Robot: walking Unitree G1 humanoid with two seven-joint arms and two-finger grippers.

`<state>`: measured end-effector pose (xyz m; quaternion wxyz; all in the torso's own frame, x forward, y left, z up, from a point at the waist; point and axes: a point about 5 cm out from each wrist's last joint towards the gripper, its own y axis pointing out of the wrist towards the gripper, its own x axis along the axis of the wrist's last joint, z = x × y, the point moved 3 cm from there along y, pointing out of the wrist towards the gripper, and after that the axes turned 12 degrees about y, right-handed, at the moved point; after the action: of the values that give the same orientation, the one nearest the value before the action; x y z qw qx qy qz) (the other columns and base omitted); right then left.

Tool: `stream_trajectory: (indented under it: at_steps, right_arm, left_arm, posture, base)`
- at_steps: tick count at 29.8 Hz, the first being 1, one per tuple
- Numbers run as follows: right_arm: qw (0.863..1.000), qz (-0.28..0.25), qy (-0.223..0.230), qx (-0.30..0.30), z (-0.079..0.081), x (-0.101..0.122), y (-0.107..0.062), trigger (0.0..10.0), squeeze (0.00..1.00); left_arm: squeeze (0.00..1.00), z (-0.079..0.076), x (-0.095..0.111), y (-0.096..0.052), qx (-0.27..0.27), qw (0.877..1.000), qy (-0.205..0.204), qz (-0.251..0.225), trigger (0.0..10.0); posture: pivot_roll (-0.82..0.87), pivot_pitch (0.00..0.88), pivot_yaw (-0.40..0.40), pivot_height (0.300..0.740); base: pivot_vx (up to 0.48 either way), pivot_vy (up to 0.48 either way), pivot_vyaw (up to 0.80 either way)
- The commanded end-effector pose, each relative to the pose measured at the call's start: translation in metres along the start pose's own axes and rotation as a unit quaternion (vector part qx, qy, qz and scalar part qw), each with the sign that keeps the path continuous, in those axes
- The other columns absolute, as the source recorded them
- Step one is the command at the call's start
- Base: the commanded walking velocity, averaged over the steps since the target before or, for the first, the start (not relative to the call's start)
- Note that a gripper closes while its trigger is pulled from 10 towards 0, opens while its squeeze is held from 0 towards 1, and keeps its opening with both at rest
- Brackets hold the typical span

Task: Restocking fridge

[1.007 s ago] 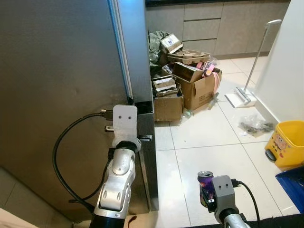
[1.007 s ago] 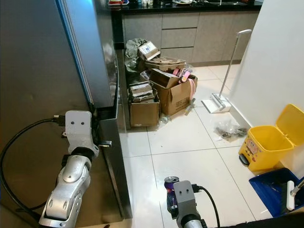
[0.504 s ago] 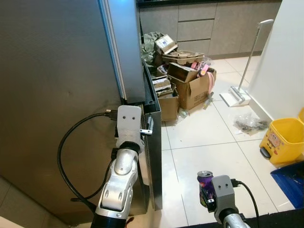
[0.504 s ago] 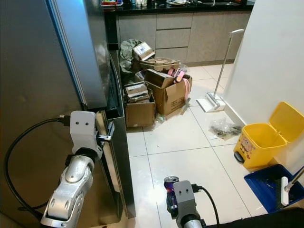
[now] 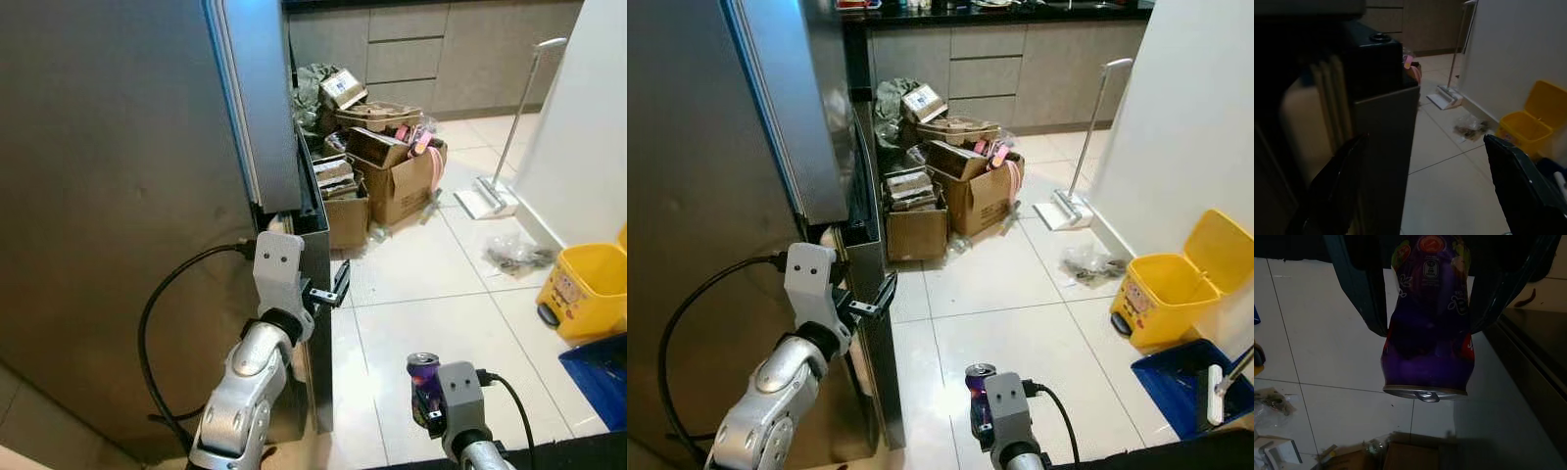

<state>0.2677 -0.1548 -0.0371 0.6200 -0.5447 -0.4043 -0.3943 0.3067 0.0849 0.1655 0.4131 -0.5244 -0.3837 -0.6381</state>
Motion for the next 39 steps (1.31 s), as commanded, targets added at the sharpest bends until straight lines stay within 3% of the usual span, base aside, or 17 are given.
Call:
stream_trajectory:
  at_steps: [1, 5, 13, 24, 31, 39]
  right_arm:
    - [1.000, 0.004, 0.002, -0.002, 0.001, -0.004, -0.002, 10.0, 0.00]
    - [1.000, 0.004, 0.003, 0.001, 0.003, -0.003, -0.001, 10.0, 0.00]
    - [1.000, 0.003, 0.002, 0.000, 0.002, -0.003, -0.002, 10.0, 0.00]
    - [1.000, 0.004, 0.005, -0.003, 0.003, -0.005, -0.003, 10.0, 0.00]
    - [1.000, 0.005, 0.005, -0.003, 0.002, -0.005, -0.003, 10.0, 0.00]
    - [1.000, 0.003, 0.004, -0.001, 0.004, -0.003, -0.001, 10.0, 0.00]
  left_arm:
    - [0.00, 0.002, -0.004, 0.000, 0.008, 1.000, 0.014, 0.007, 10.0]
    - [0.00, 0.003, -0.003, 0.009, 0.027, 0.999, 0.031, 0.002, 10.0]
    - [0.00, 0.032, -0.002, 0.019, 0.103, 0.993, 0.062, 0.005, 10.0]
    - [0.00, 0.055, -0.005, 0.019, 0.138, 0.988, 0.066, 0.012, 10.0]
    - [0.00, 0.054, -0.010, 0.016, 0.138, 0.988, 0.062, 0.018, 10.0]
    - [0.00, 0.027, -0.009, 0.024, 0.087, 0.996, 0.010, 0.016, 10.0]
  posture:
    - [-0.08, 0.058, 0.003, 0.740]
    - [-0.08, 0.057, 0.000, 0.740]
    - [-0.08, 0.063, 0.001, 0.740]
    - [-0.09, 0.068, 0.010, 0.740]
    - [-0.08, 0.066, 0.006, 0.740]
    - [-0.09, 0.064, 0.004, 0.740]
  base:
    - [0.000, 0.000, 0.00]
    - [0.000, 0.000, 0.00]
    - [0.000, 0.000, 0.00]
    - [0.000, 0.000, 0.00]
    - [0.000, 0.000, 0.00]
    - [0.000, 0.000, 0.00]
